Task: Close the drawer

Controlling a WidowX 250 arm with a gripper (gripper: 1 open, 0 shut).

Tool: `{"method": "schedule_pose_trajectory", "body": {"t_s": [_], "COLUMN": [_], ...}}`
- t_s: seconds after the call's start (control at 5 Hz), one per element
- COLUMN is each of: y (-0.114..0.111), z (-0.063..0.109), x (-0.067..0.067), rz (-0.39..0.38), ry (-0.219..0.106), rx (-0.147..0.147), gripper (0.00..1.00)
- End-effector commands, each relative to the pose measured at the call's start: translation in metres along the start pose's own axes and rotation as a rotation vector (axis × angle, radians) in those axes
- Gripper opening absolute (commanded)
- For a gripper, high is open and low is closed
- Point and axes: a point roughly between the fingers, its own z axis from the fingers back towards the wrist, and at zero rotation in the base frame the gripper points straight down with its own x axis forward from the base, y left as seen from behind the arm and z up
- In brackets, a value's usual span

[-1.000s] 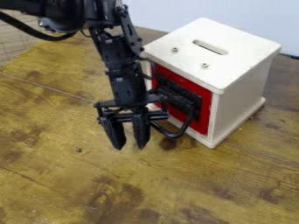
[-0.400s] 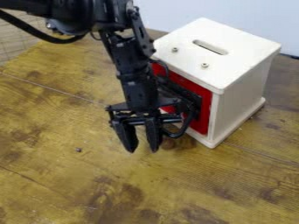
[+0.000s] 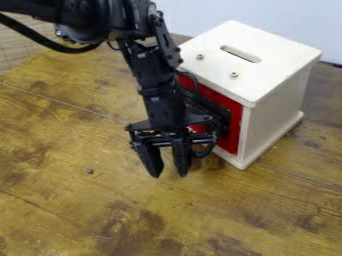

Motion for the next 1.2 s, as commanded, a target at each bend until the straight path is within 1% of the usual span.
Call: {"method": "schedule_pose_trajectory", "body": {"t_s": [0.0, 0.4, 1.0], "y": [-0.021, -0.027, -0.031], "z": [0.031, 0.029, 0.024], "x": [-0.003, -0.004, -0.004], "rz": [-0.044, -0.044, -0.040], "ry": [-0.096, -0.121, -0.153], "rx": [-0.031, -0.038, -0.039], "gripper": [1.00, 1.00, 1.00]}}
